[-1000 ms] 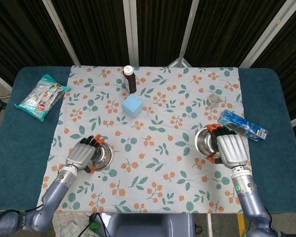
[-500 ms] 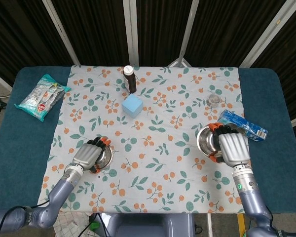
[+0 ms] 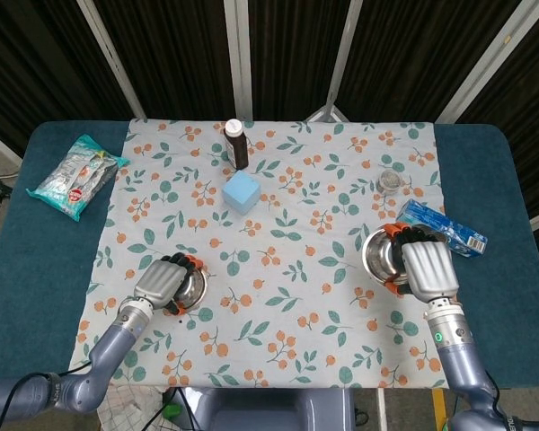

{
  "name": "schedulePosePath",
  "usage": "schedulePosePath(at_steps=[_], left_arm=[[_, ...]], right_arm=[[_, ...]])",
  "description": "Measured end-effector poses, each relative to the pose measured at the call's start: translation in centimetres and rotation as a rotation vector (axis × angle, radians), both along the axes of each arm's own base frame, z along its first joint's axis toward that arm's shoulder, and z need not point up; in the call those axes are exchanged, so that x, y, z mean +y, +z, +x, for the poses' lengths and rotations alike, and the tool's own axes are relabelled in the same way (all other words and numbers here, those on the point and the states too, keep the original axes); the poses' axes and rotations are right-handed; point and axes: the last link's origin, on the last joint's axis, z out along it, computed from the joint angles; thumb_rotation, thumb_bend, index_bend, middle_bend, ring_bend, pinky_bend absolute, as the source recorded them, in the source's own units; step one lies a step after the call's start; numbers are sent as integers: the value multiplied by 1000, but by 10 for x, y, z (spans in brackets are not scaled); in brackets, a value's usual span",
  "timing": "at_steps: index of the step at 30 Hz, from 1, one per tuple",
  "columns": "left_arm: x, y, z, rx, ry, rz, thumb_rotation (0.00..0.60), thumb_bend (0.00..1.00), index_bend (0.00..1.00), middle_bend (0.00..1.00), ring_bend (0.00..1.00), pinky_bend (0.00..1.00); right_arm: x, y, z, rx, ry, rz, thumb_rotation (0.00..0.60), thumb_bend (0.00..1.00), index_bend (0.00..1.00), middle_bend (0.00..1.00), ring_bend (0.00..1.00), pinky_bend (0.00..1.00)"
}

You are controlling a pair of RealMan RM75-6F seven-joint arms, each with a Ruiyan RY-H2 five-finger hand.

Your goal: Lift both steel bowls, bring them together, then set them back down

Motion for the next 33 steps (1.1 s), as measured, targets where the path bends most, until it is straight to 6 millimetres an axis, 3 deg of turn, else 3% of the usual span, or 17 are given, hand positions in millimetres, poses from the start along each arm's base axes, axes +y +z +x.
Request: schedulePosePath(at_steps=[6,20,33], left_arm=[[1,8,5,-38,-23,35,600,14,361,266,156,273],[7,36,9,-184,-18,117,600,15,363,256,158,273],[12,100,22,-698,31,204,600,11,363,231,146,273]], right_arm=[[0,-1,2,-5,4,-2,600,94,349,286,433,420],[-5,5,8,-53,14,-37,600,94,384,290,434,420],[-23,29,25,-516,52,-63,600,94,411,293,434,419]])
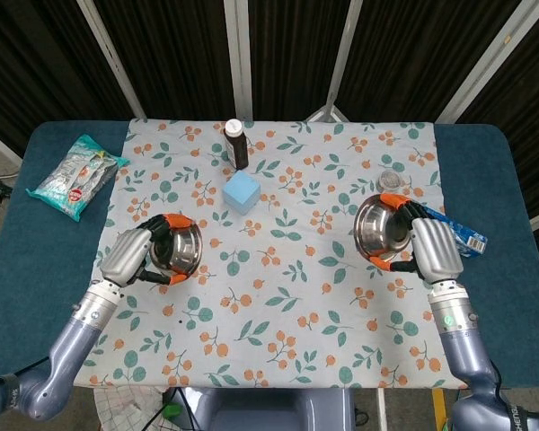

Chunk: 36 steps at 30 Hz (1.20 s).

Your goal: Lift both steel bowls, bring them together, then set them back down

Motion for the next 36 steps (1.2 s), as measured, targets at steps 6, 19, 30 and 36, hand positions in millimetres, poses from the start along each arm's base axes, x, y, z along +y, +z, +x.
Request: schedulePosePath(at_steps=[6,19,30,36], left_arm=[[1,23,0,-257,-17,17,600,11,363,226,145,273],[10,4,-3,-541,-136,4,600,11,354,220,136,273],[-5,-24,29,-733,-251,-13,600,11,352,218,133,273],[-9,-30,35,-752,-292,22,600,11,352,217,131,273]], right_arm=[[-6,8,4,-342,21,86,600,93,421,293,434,420],[-13,7,10,-879,94,344,600,94,427,293,434,420],[-13,-26,19,-906,184,469,600,94,429,293,434,420],[-8,-37,23,-889,199,486,600,94,430,293,434,420]])
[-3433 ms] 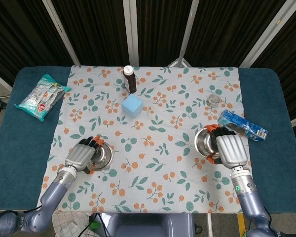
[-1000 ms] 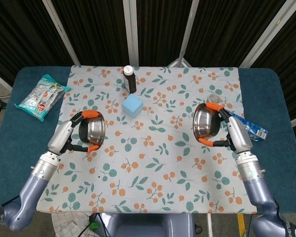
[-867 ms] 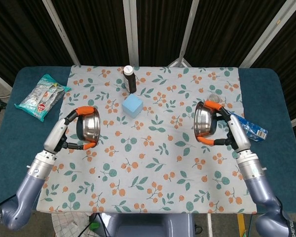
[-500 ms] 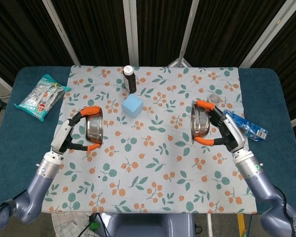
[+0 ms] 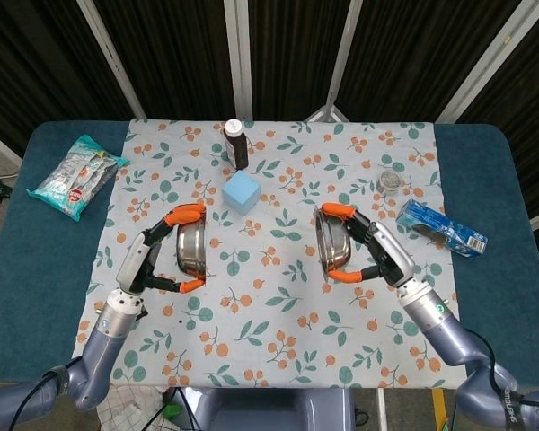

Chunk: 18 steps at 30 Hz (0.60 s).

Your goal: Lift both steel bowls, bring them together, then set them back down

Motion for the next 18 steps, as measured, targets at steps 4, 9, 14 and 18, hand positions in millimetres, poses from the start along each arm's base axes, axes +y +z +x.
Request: schedulePosePath(at_steps=[4,9,14,18], left_arm=[[0,-7,1,38,-9,41,600,11,352,216,132,273],[-2,-18,4,64,-27,59,600,11,352,216,131,273],[-7,-30,13,53,-59,54,600,11,352,217,131,273],[-9,-36,21,47,-82,61,600,11,352,218,131,273]], right_arm=[[3,-6,5,-3,9,7,600,93,431,293,434,420],[7,-12,13,-4,28,20,600,94,433,293,434,420],[12,-20,24,6,54,30,600,93,433,293,434,420],[14,-27,33,2,62,38,600,94,433,293,434,420]])
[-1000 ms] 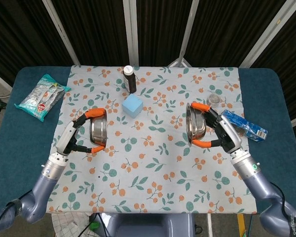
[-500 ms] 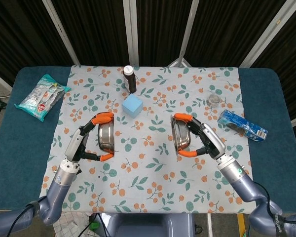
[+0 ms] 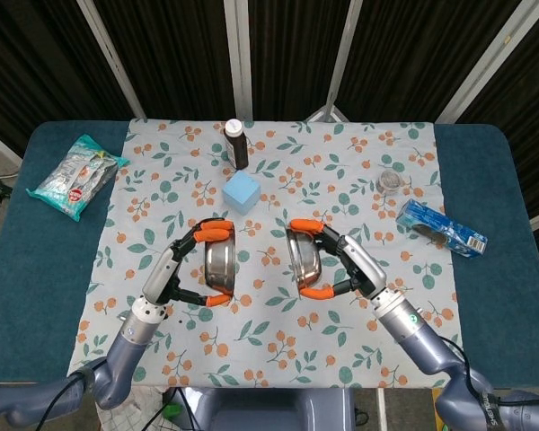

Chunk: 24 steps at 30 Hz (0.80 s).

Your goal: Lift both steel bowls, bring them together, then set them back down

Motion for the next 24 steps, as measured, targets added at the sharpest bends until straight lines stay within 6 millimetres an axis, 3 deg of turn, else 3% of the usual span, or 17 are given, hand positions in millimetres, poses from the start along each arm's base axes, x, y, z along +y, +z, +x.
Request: schedulePosePath(at_steps=[10,24], left_arm=[[-1,-11,14,5,-25,41,600,11,352,218,131,273],[-1,-29,26,11,-57,98,600,11,352,220,131,273]], right_arm=[[-2,-13,11,-18,-20,2,600,93,437,293,434,420],[4,-15,30,-55,-10,-31,600,93,437,293,434,420]])
